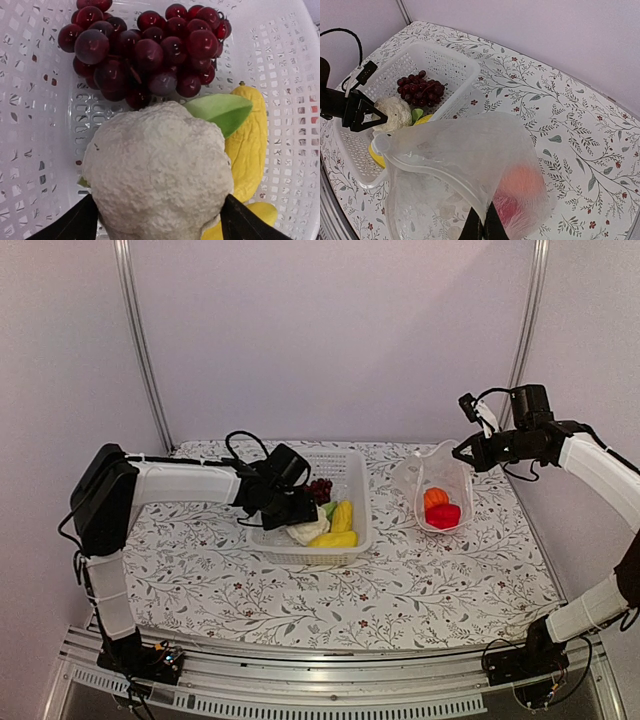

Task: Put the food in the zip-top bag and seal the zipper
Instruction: Pick up the fake vegetable from the bin.

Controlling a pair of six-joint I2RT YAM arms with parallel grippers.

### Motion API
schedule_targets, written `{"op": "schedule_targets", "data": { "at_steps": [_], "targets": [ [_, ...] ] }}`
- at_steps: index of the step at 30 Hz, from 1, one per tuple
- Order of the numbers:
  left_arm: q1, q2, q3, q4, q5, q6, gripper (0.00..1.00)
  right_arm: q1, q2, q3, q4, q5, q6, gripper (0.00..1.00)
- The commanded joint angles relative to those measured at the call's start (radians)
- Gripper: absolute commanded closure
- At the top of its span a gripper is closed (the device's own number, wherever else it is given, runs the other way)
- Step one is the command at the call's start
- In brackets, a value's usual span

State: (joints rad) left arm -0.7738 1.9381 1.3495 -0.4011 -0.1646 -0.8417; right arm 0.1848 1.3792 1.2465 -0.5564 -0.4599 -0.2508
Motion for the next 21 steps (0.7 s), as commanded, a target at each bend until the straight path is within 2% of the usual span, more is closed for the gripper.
{"op": "schedule_targets", "data": {
  "at_steps": [1, 6, 12, 21],
  "targets": [
    [0.007, 0.046, 0.023, 0.007, 0.037, 0.008, 0.17, 0.001, -0.023, -0.013, 0.016, -0.019, -0.002, 1.0],
    [0.008, 0.07, 0.058, 0.022, 0.046, 0.024, 0.28, 0.001, -0.023, -0.01, 0.015, -0.017, 0.001, 1.0],
    [0.006, 0.045, 0.032, 0.058, 0.051, 0.029, 0.47, 0.001, -0.031, -0.017, 0.013, -0.007, 0.001, 1.0],
    [-0.005, -0.073, -0.019, 0.081, -0.027, 0.075, 0.56, 0.001, -0.025, -0.018, 0.013, -0.001, 0.004, 1.0]
  ]
}}
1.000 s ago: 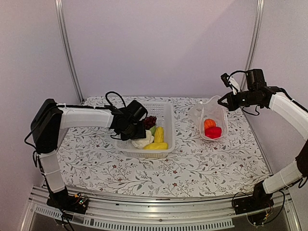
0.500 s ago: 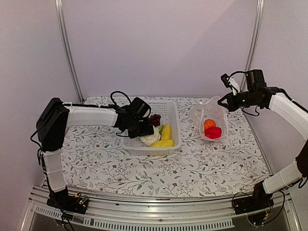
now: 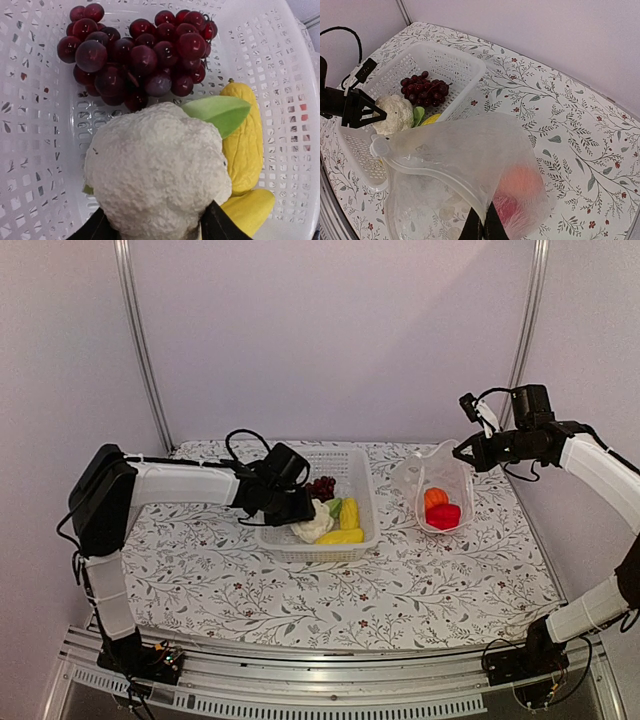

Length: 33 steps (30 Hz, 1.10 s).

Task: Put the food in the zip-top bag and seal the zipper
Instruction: Pick up the fake vegetable from the bin, then place the fake vegetable in the zipper food storage bag.

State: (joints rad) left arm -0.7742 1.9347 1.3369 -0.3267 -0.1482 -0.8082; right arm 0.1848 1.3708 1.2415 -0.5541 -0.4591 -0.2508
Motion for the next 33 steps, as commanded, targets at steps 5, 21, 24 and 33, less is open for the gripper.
{"op": "schedule_targets", "data": {
  "at_steps": [5, 21, 24, 33],
  "targets": [
    [-0.012, -0.108, -0.001, -0.041, -0.079, 0.084, 0.57, 0.001, -0.016, -0.01, 0.005, 0.001, 0.001, 1.0],
    [-0.071, -0.258, -0.005, -0.002, -0.093, 0.321, 0.71, 0.0, 0.03, 0.102, -0.035, 0.248, -0.042, 1.0],
    [-0.117, -0.276, -0.01, 0.053, -0.065, 0.366, 0.71, -0.002, 0.059, 0.168, -0.04, 0.351, -0.044, 1.0],
    [-0.216, -0.293, -0.01, 0.136, 0.003, 0.418, 0.77, -0.001, 0.059, 0.209, -0.068, 0.266, -0.01, 1.0]
  ]
}}
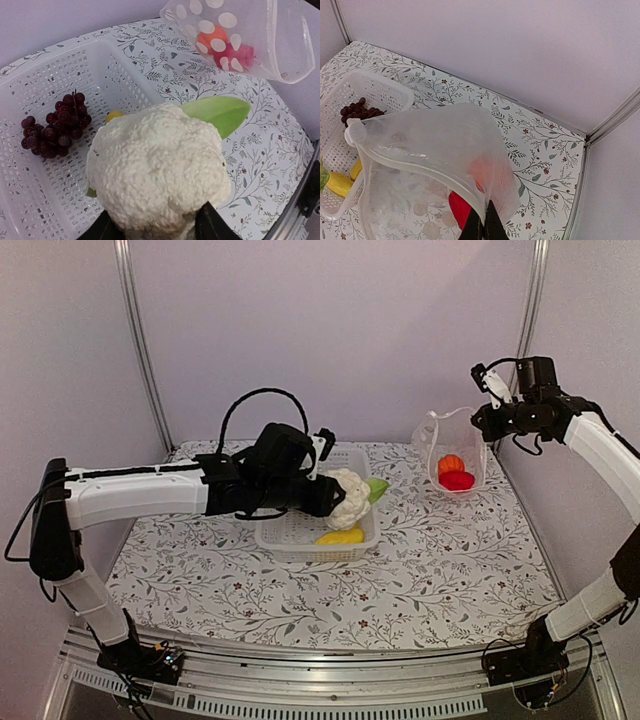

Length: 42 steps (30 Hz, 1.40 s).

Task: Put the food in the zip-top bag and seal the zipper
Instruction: Place the fake vegetable in the zipper food storage bag.

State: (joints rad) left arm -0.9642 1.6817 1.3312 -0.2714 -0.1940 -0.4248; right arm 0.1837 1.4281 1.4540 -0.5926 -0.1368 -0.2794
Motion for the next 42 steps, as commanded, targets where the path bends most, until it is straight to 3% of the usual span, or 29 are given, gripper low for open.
{"op": "schedule_targets", "data": {
  "at_steps": [1, 11, 23, 31, 42],
  "targets": [
    [-0.031, -0.044, -0.009, 0.095, 0.069, 0.034, 0.78, 0.003, 0.005, -0.018, -0.028, -0.086, 0.019, 1.0],
    [-0.105, -0.039, -0.023, 0.23, 0.162, 0.023, 0.94, 0.074, 0.073, -0.119, -0.024, -0.239, 0.035, 1.0],
    [-0.127, 0.151, 0.15, 0.302, 0.255, -0.051, 0.99, 0.133, 0.085, -0.133, -0.029, -0.246, 0.035, 1.0],
    [-0.127, 0.304, 0.314, 0.229, 0.242, -0.036, 1.0, 0.134, 0.078, -0.135, -0.029, -0.257, 0.041, 1.0],
    [-0.119, 0.484, 0.515, 0.074, 0.11, -0.077, 1.0, 0.141, 0.05, -0.137, -0.038, -0.251, 0.045, 1.0]
  ]
}}
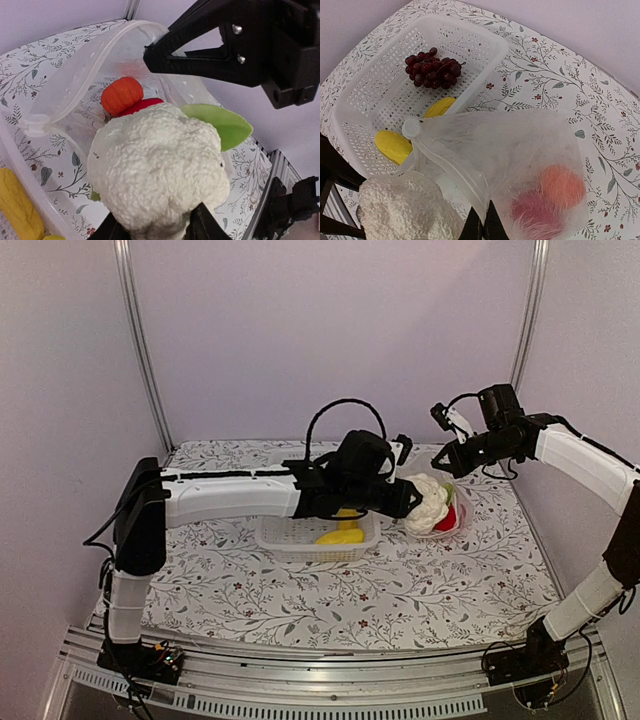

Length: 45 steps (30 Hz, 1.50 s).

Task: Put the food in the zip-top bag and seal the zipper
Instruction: Place the fake vegetable in the zipper food storage bag.

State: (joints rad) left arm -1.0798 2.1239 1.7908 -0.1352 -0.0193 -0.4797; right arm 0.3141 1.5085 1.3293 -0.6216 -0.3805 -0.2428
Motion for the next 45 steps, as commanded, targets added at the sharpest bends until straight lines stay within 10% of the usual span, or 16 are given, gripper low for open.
{"op": "schedule_targets", "data": {
  "at_steps": [1, 18, 27, 38, 45],
  "targets": [
    [0.0, 0.054, 0.067, -0.069, -0.073, -0.03, 1.0, 0.014, -0.035, -0.016, -0.009, -0.008, 0.009, 1.0],
    [0.054, 0.239, 0.231, -0.027, -0.242, -0.296, 0.98, 0.039, -0.048, -0.015, -0.06, -0.166, 0.022, 1.0],
    [0.051, 0.192, 0.125, 0.098, -0.319, -0.375, 0.48, 0.04, -0.045, -0.004, -0.055, -0.14, 0.042, 1.0],
    [-0.011, 0.001, -0.11, 0.379, -0.335, -0.306, 0.24, 0.039, -0.019, 0.023, -0.05, -0.114, 0.048, 1.0],
    [-0.024, 0.029, -0.029, 0.289, -0.326, -0.259, 0.16, 0.037, -0.023, 0.021, -0.05, -0.113, 0.049, 1.0]
  ]
}}
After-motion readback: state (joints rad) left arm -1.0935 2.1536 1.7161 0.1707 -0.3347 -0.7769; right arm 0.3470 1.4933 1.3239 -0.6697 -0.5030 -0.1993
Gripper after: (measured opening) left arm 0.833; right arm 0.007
